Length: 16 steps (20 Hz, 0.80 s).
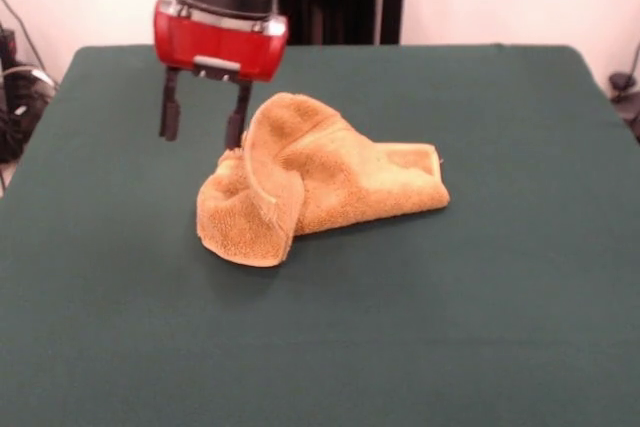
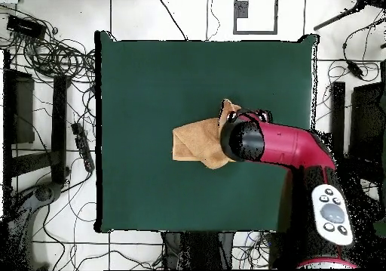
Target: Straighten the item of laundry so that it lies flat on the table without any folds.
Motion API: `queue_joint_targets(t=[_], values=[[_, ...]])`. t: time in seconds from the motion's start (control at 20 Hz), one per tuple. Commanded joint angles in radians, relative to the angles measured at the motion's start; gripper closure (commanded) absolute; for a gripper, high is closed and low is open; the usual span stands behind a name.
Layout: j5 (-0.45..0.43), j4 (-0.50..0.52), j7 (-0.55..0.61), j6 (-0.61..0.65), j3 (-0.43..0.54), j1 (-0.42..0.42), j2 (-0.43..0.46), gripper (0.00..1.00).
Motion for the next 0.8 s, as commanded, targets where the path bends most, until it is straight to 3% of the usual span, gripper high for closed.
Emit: queue_joint_targets(t=[0.05, 0.2, 0.4, 0.8], values=[[0.000, 0.031, -0.023, 0.058, 0.201, -0.060, 0.133, 0.00], [0.047, 0.060, -0.016, 0.093, 0.272, -0.119, 0.149, 0.00], [0.138, 0.090, -0.010, 0.239, 0.360, -0.187, 0.153, 0.00], [0.187, 0.116, -0.015, 0.409, 0.397, -0.217, 0.108, 0.00]])
